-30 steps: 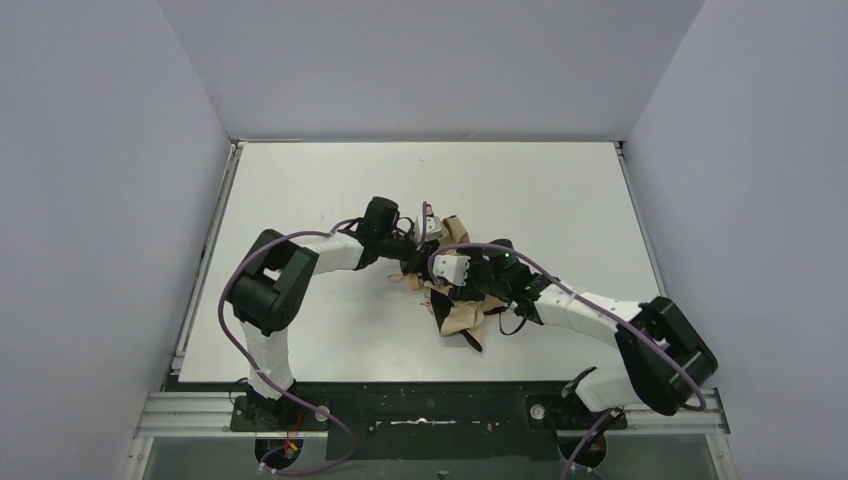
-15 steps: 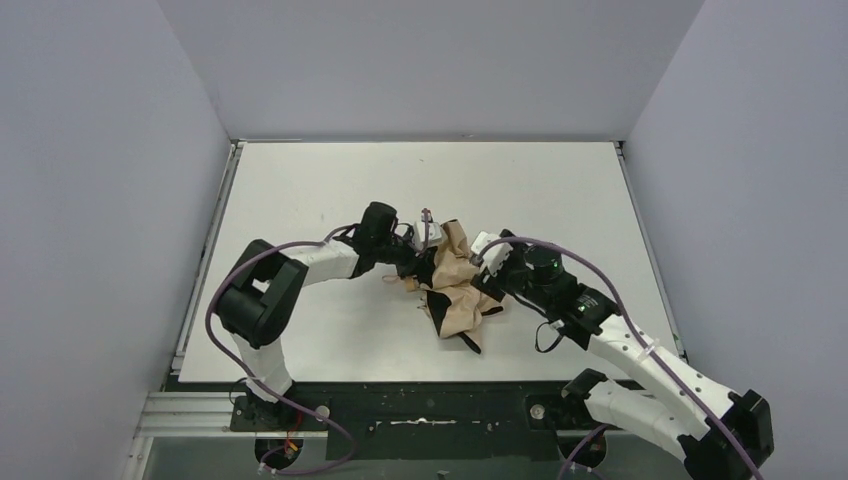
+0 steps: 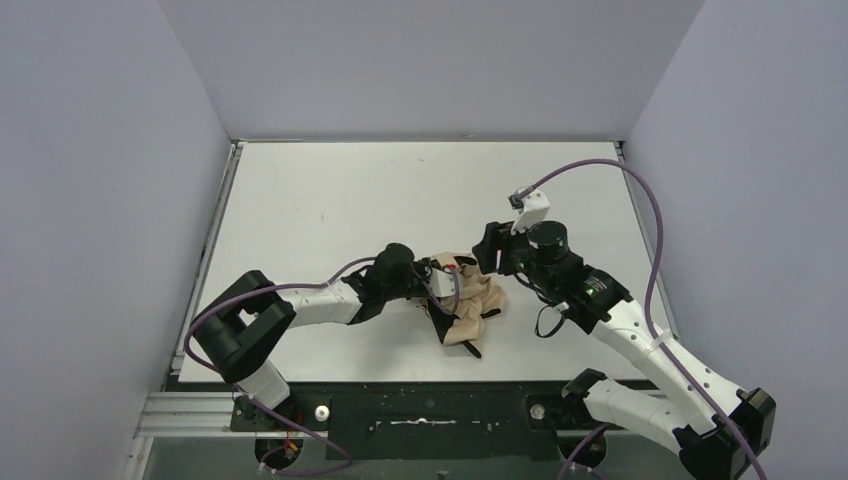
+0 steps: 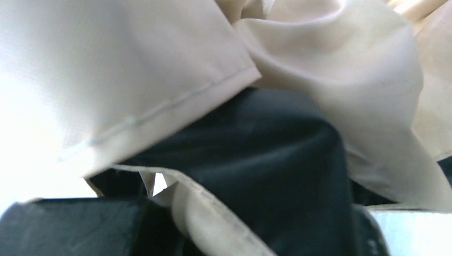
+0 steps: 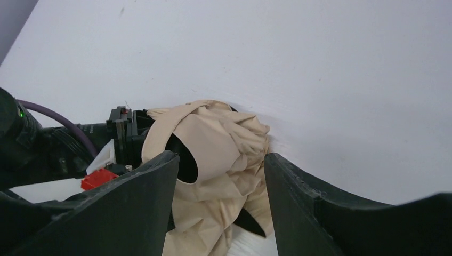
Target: Put away the umbrella
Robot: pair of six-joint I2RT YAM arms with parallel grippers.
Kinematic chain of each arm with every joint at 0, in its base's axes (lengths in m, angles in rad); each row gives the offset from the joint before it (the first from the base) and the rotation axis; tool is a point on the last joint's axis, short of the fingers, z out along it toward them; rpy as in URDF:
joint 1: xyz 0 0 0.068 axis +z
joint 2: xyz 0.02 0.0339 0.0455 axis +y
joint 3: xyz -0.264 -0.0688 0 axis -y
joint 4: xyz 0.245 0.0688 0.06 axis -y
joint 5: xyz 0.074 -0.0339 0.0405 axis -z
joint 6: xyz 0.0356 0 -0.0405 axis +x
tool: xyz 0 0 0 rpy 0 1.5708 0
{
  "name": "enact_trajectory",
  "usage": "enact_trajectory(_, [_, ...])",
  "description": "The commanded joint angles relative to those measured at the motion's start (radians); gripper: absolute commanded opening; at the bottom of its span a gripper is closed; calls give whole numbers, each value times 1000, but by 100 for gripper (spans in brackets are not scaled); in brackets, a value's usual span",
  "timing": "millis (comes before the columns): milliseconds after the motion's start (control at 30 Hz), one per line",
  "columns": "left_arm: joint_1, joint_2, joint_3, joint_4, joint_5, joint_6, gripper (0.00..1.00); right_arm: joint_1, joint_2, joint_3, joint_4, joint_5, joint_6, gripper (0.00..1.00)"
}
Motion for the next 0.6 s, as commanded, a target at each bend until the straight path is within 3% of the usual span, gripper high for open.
enact_trajectory(0, [-34, -6, -26, 165, -230, 162, 0, -7, -16, 26, -44, 37, 268, 61])
enact_trajectory(167, [-85, 31, -86, 318, -321, 291, 0, -8, 18, 33, -133, 34, 321, 65])
enact_trajectory(300, [-116, 65, -115, 404, -353, 364, 0, -42, 71, 55, -157, 25, 238, 71])
enact_trajectory(500, [-138, 89, -134, 418, -332, 404, 0, -234, 177, 70, 12, -208, -54, 85])
enact_trajectory(567, [-146, 102, -138, 433, -337, 418, 0, -306, 236, 99, 74, -369, -148, 86])
